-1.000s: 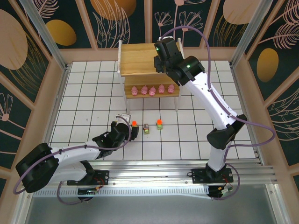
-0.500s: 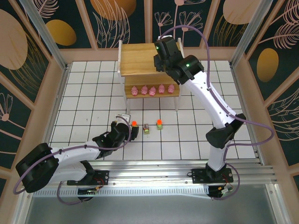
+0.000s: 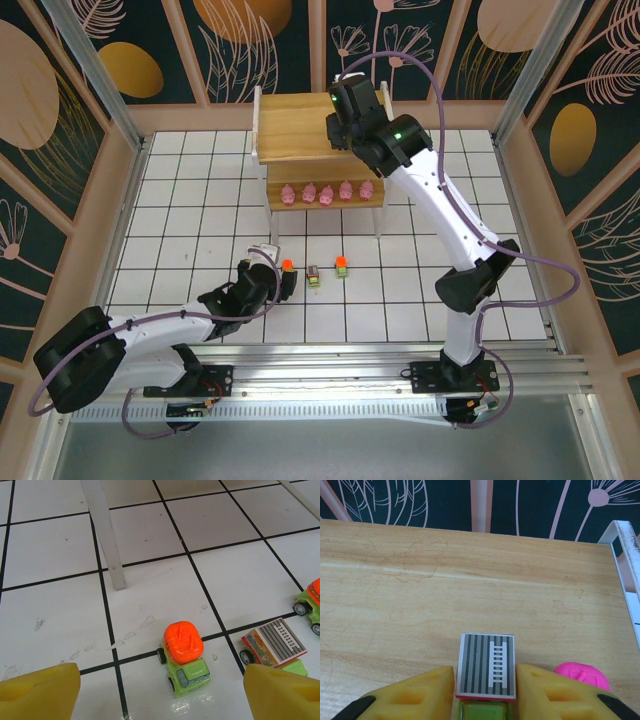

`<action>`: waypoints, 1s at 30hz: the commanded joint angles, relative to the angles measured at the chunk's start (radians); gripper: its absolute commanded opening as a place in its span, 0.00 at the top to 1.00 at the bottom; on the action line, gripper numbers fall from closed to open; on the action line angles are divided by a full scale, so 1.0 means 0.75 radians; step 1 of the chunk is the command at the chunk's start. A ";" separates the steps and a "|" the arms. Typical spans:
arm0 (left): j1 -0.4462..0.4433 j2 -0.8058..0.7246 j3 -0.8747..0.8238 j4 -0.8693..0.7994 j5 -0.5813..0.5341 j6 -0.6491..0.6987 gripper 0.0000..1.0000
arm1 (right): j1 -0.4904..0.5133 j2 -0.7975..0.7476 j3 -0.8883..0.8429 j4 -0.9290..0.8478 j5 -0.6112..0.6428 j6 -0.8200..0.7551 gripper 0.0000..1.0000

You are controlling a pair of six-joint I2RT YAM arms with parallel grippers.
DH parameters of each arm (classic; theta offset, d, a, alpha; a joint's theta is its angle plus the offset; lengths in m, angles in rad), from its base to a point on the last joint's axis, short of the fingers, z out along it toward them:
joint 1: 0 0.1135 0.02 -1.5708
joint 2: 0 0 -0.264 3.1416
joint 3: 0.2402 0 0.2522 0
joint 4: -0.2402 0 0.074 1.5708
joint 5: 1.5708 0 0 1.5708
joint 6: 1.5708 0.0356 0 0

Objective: Place and organize the plastic toys onto the shelf

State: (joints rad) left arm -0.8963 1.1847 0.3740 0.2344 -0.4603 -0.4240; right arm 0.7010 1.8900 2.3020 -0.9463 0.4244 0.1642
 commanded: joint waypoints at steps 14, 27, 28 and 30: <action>0.007 -0.011 0.031 -0.002 -0.034 0.003 0.15 | 0.010 -0.054 0.052 -0.019 0.056 -0.020 0.55; 0.007 -0.036 0.020 -0.001 -0.061 0.003 0.15 | 0.080 -0.224 -0.043 0.015 0.153 -0.012 0.54; 0.008 -0.037 0.017 0.000 -0.063 0.003 0.15 | 0.090 -0.254 -0.081 0.028 0.166 -0.009 0.55; 0.007 -0.040 0.015 0.000 -0.075 0.002 0.15 | 0.116 -0.341 -0.212 0.085 0.191 0.003 0.54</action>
State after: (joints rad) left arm -0.8963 1.1709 0.3740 0.2348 -0.4839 -0.4240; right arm 0.7650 1.7130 2.2234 -0.9237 0.5117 0.1619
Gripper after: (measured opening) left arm 0.850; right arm 0.456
